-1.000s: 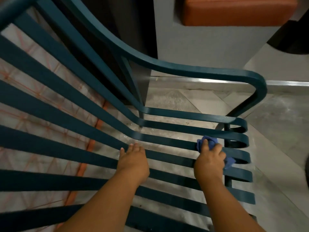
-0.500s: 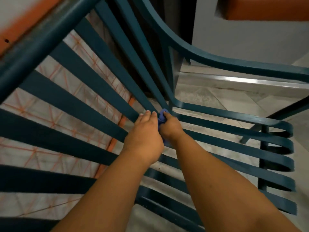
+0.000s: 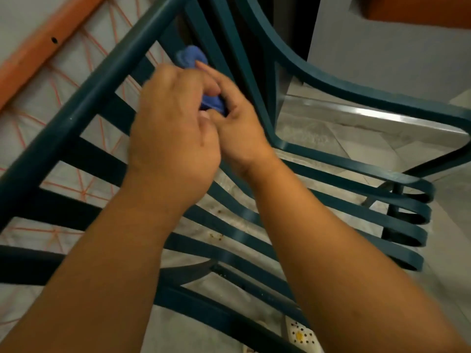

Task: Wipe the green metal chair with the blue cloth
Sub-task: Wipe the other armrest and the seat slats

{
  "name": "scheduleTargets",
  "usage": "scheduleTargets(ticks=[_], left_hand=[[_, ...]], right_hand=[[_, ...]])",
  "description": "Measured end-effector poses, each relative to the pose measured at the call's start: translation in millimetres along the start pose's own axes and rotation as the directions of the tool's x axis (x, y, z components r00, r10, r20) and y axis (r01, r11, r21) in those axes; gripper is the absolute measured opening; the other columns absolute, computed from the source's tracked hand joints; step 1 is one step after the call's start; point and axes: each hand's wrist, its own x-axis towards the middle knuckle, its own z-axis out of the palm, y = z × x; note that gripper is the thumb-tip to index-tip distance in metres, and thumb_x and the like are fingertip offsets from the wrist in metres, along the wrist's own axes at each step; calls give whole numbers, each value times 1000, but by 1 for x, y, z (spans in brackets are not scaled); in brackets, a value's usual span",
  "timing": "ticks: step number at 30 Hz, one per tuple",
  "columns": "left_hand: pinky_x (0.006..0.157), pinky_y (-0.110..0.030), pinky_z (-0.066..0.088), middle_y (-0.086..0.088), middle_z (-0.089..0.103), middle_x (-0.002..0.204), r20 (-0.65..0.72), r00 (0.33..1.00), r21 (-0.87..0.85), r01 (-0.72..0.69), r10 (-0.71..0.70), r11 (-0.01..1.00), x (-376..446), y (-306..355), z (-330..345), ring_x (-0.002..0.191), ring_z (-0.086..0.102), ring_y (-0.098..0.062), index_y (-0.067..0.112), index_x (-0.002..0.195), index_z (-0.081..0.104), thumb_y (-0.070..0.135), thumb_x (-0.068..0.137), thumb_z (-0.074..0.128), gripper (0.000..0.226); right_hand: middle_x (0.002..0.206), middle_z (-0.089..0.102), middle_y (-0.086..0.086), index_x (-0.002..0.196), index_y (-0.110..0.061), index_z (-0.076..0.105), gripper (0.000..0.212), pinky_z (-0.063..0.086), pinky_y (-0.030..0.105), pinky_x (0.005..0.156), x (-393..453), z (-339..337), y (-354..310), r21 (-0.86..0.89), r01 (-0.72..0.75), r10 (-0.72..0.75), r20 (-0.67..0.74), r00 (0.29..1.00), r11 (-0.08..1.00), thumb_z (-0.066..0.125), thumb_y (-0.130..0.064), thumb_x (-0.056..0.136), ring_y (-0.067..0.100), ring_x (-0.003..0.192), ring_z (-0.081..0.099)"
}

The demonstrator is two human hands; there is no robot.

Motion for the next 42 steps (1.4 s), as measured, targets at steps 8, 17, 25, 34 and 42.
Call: scheduleTargets(ticks=[8, 17, 25, 34, 42], left_hand=[[72, -61, 47, 8, 53, 79, -103, 994, -91, 28, -37, 995, 13, -34, -48, 81, 57, -36, 30, 100, 58, 27, 90, 41, 21], [90, -28, 33, -11, 55, 121, 70, 997, 185, -44, 31, 982, -12, -43, -57, 114, 50, -32, 14, 118, 62, 11, 89, 54, 30], [98, -29, 33, -8, 48, 131, 7, 999, 250, 47, -50, 967, -25, -55, -61, 122, 45, -27, 18, 122, 60, 13, 91, 54, 32], [112, -60, 20, -14, 46, 138, 72, 997, 361, -49, 24, 931, -36, -52, -42, 137, 31, -35, 12, 124, 59, 10, 88, 56, 36], [115, -53, 9, -20, 47, 140, 339, 932, 292, -230, 124, 929, -73, -58, 5, 141, 26, -36, 8, 113, 65, -1, 75, 68, 40]], right_hand=[[124, 48, 10, 116, -2, 61, 36, 46, 13, 83, -26, 65, -17, -244, 340, -287, 229, 930, 908, 67, 2, 81, 9, 104, 47], [125, 51, 5, 120, -23, 59, 48, 45, 52, 85, -66, 59, 71, -419, 365, -285, 243, 927, 831, 48, -5, 77, 31, 110, 51], [127, 52, 5, 115, -29, 53, 44, 51, 48, 81, -113, 12, 174, -752, 236, -119, 207, 971, 616, 59, 0, 81, 31, 108, 55], [155, 24, 1, 140, -41, 39, 71, 27, 55, 112, -148, -44, 209, -984, 135, 655, 181, 734, 120, 73, -16, 82, 36, 142, 23], [126, 43, 6, 121, -19, 52, 37, 49, 31, 91, -128, -2, 171, -703, -90, 201, 76, 977, 706, 54, -6, 87, 21, 106, 51]])
